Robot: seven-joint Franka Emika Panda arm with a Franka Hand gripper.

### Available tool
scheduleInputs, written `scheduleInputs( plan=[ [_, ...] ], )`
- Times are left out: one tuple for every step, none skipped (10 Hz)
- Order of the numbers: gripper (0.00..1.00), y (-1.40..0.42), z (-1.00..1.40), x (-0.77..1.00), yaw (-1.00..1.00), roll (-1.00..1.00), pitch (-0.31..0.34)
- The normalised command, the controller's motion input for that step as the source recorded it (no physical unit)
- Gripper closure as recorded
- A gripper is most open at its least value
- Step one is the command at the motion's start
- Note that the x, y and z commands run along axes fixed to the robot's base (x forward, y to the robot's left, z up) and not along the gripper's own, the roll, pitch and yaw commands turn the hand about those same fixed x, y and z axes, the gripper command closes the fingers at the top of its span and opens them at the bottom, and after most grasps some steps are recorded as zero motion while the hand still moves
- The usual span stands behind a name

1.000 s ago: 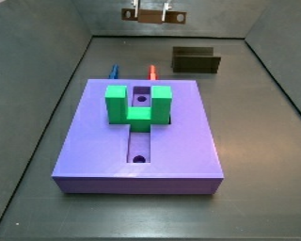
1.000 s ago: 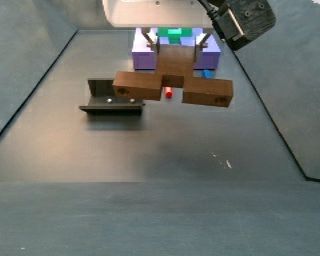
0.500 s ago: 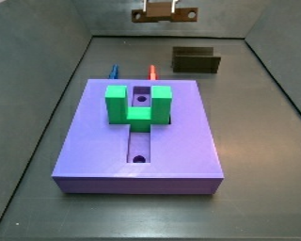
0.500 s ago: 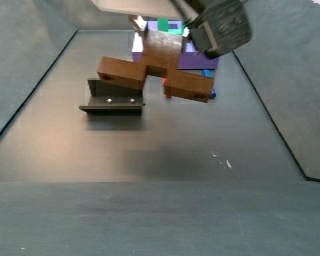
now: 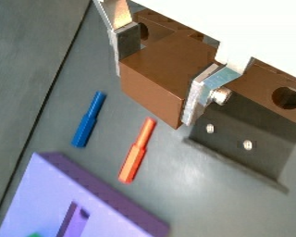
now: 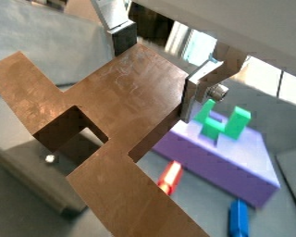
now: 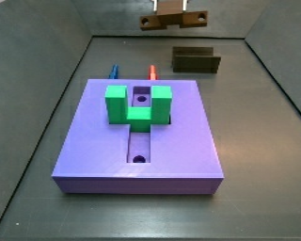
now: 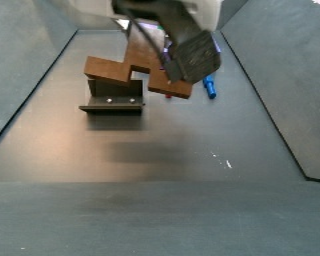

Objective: Pick up the brown object. Move up. Place the brown object on the fixture. Regrasp the brown object. Move to above the board. Insert the brown object.
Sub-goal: Place the brown object on the fixture.

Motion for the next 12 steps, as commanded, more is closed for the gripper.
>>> scheduleInputs(
  plan=[
    [1.0,0.05,-0.09,0.26,0.0,-0.81,0.0],
    [1.0,0.03,-0.06,0.03,0.06,-0.45,-0.034],
    [1.0,0.0,-0.05,0.0,0.11,-0.21,-0.014],
    [1.0,0.0,-0.11,0.0,0.04,-0.04,0.0],
    [1.0,0.0,-0.11,0.0,0.05,-0.09,-0.011],
    [1.0,0.0,-0.12,0.0,0.05,-0.01,-0.006],
    [1.0,0.0,-0.12,-0.01,0.02,-0.01,-0.083],
    [1.0,0.0,-0.25,0.0,0.18,0.0,-0.14],
    [1.0,-0.03,-0.3,0.15,0.19,0.0,-0.197],
    [1.0,-0.03,-0.25,0.26,0.19,-0.04,-0.151],
    [1.0,-0.06,-0.16,0.27,0.09,-0.15,-0.166],
    [1.0,-0.14,-0.13,0.34,0.05,-0.13,-0.22]
  ],
)
